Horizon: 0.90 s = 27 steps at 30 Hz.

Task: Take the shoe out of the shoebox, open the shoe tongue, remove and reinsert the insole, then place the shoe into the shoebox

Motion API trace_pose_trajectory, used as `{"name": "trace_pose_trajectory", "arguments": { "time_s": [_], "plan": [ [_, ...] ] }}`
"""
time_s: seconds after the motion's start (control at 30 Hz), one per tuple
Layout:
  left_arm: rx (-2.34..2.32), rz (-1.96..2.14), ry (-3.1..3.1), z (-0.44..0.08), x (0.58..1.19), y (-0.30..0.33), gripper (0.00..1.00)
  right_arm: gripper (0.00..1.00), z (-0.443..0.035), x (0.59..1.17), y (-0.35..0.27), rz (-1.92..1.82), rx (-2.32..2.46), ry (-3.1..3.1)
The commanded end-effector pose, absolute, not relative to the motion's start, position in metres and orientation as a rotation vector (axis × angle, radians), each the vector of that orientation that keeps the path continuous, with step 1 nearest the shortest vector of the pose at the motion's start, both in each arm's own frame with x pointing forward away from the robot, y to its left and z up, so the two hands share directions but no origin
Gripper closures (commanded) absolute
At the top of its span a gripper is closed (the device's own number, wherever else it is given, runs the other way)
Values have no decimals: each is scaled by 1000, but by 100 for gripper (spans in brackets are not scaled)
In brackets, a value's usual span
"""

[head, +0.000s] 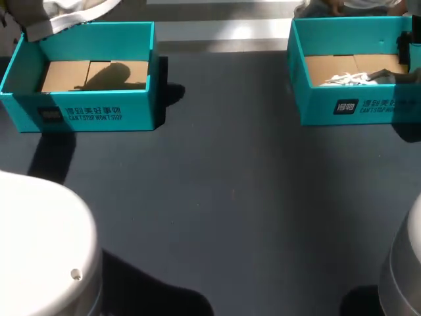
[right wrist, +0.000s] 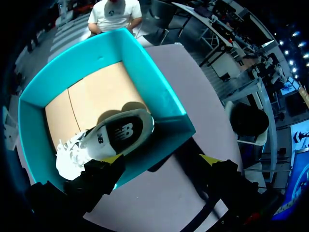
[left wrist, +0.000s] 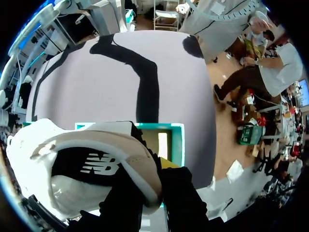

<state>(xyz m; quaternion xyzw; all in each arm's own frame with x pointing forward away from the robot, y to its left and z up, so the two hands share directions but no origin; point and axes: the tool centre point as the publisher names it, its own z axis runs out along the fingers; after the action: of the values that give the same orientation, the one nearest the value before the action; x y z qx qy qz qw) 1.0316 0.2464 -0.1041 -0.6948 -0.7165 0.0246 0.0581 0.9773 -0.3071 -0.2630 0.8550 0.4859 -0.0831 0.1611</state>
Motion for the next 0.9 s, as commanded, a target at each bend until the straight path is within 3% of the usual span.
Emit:
{"name": "trace_pose_trajectory", "arguments": {
  "time_s": [0.03, 0.9],
  "plan": [
    [-2178, -433, -2272, -93, 945, 220, 100, 0, -263, 977, -307, -235, 2441, 1388],
    [-2417, -628, -2068, -132, 810, 34, 100, 0, -263, 977, -307, -235, 2441, 1388]
  ]
}}
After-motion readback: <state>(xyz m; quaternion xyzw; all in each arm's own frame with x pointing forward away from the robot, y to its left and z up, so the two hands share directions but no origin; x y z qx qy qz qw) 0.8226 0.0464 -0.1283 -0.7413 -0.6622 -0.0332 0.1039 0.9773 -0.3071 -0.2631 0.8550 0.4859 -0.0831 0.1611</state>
